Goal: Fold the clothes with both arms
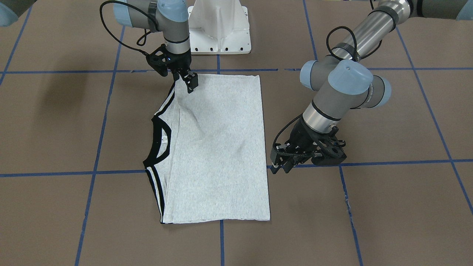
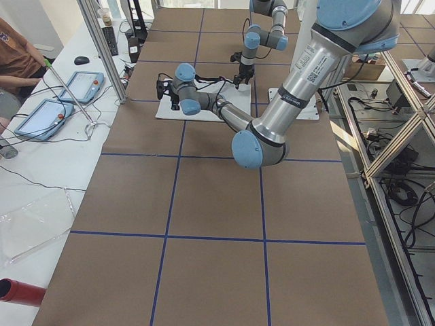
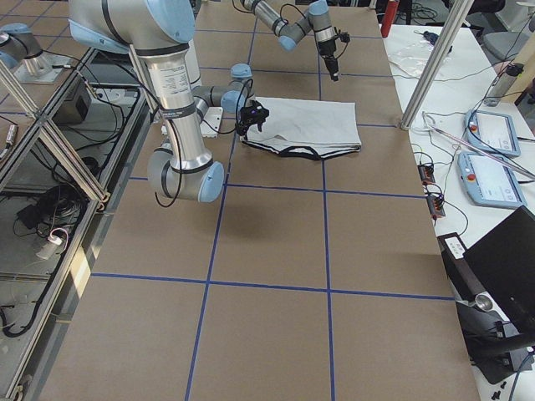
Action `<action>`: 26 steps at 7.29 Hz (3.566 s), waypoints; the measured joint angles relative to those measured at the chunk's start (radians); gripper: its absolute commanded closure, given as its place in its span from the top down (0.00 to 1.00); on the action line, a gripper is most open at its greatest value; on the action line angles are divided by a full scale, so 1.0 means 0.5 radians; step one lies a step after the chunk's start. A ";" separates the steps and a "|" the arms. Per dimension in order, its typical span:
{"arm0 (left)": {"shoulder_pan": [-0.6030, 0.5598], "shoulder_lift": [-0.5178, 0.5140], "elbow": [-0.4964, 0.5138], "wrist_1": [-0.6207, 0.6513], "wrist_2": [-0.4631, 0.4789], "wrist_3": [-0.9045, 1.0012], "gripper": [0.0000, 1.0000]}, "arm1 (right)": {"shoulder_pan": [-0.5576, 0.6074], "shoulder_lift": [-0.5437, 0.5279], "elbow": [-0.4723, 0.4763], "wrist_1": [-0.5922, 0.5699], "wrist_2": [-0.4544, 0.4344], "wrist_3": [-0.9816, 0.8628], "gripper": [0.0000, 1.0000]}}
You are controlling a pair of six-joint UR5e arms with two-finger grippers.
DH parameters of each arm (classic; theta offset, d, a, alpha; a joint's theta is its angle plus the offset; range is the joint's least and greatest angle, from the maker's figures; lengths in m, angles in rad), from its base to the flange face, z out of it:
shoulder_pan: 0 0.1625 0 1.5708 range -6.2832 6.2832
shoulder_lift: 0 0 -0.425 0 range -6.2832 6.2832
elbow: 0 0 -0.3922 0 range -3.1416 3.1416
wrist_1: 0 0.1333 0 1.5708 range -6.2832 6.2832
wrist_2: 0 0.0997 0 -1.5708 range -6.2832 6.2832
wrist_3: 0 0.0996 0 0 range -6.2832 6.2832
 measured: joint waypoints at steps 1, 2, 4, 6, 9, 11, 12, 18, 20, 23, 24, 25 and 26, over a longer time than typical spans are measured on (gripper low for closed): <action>0.000 0.002 0.000 0.000 0.000 0.000 0.50 | -0.008 0.001 0.003 0.001 0.001 0.005 0.92; 0.000 0.003 0.001 0.000 0.000 0.000 0.50 | -0.017 0.002 0.009 0.002 0.002 0.011 0.94; 0.000 0.003 0.002 0.000 0.002 0.000 0.50 | -0.043 0.002 0.012 0.002 0.003 0.022 0.92; 0.000 0.005 0.003 0.000 0.003 0.000 0.50 | -0.060 0.001 -0.007 0.000 -0.004 0.015 0.70; 0.000 0.009 0.002 0.000 0.005 0.000 0.50 | -0.055 0.003 -0.008 0.003 -0.009 0.029 0.12; 0.000 0.015 0.000 0.000 0.006 0.000 0.50 | -0.050 -0.001 -0.005 0.002 -0.008 0.032 0.00; 0.000 0.017 0.000 0.000 0.006 0.000 0.50 | -0.048 -0.004 -0.001 0.031 -0.002 0.032 0.00; 0.291 0.396 -0.667 0.124 0.163 -0.598 0.50 | -0.026 -0.054 0.146 0.134 0.008 0.053 0.00; 0.680 0.638 -1.069 0.422 0.553 -0.939 0.50 | -0.027 -0.092 0.194 0.135 0.008 0.086 0.00; 1.120 0.845 -1.205 0.532 0.850 -1.391 0.50 | -0.032 -0.130 0.221 0.136 0.008 0.108 0.00; 1.203 0.843 -1.194 0.555 0.889 -1.452 0.50 | -0.033 -0.134 0.221 0.136 0.008 0.109 0.00; 1.252 0.839 -1.185 0.565 0.905 -1.478 0.50 | -0.033 -0.135 0.220 0.135 0.008 0.109 0.00; 1.298 0.836 -1.179 0.569 0.911 -1.489 0.49 | -0.033 -0.136 0.220 0.135 0.009 0.109 0.00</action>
